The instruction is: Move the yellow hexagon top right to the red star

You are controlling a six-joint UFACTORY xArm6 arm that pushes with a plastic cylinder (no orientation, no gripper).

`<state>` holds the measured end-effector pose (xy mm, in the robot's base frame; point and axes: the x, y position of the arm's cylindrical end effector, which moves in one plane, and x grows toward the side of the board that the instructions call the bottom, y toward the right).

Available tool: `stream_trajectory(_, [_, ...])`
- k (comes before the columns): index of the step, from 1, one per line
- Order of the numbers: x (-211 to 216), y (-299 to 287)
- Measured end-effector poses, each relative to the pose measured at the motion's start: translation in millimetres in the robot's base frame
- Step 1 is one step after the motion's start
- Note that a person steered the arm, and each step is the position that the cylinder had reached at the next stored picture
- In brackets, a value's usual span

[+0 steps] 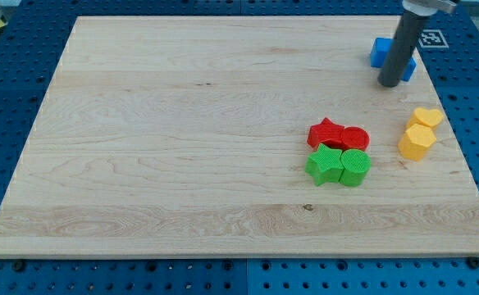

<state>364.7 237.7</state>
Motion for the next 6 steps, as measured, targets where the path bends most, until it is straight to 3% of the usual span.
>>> stream_trajectory(2, [24, 15])
stream_trajectory(4, [47, 78])
stream_trajectory(6, [140, 88])
